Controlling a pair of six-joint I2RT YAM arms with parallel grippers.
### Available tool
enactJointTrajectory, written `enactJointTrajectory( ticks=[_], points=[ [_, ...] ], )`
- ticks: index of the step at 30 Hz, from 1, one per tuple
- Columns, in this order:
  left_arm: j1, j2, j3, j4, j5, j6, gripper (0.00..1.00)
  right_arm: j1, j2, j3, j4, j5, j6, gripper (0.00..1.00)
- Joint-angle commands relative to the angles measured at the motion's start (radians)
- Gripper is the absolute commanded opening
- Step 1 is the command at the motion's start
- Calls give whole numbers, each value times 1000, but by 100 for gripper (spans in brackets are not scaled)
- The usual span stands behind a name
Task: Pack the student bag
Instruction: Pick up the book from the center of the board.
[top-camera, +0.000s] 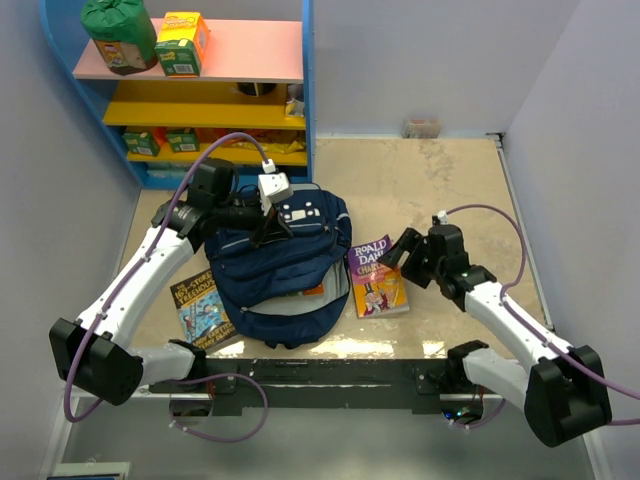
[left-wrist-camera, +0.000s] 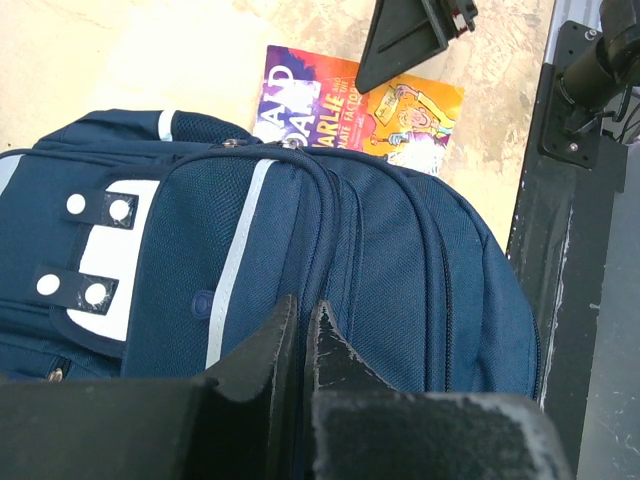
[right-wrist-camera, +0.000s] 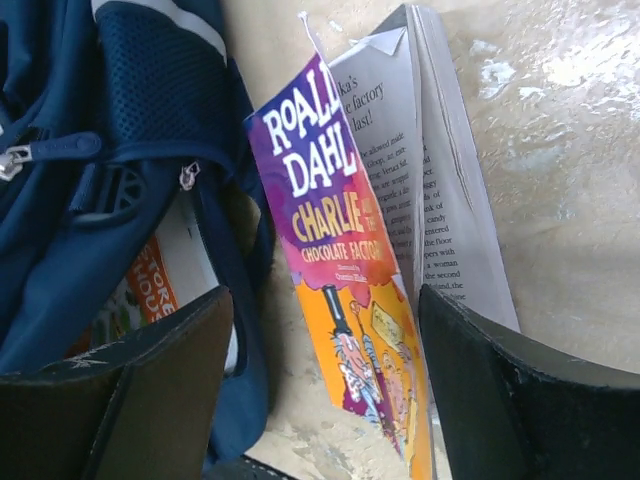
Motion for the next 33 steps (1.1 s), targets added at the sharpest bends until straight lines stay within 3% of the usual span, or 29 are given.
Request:
enactJointTrajectory(
  ticks=[1,7,14,19,25,33],
  points=[
    [22,3,13,138,-29,-10,0,7,-46,-92,163,-98,-16,77],
    [21,3,15,138,-29,-17,0,8,-7,-169,321,-182,-6,75],
    [22,0,12,135,-31,-16,0,10,98,-141,288,-110,-65,70],
    [22,0,12,133,-32,-16,0,16,61,-118,374,-167,-3,68],
    [21,7,12,141,-25,-22,0,36,35,-26,331,-176,-6,68],
    [21,3,10,138,-26,-16,0,48,118,-129,409,-185,-2,67]
  ],
)
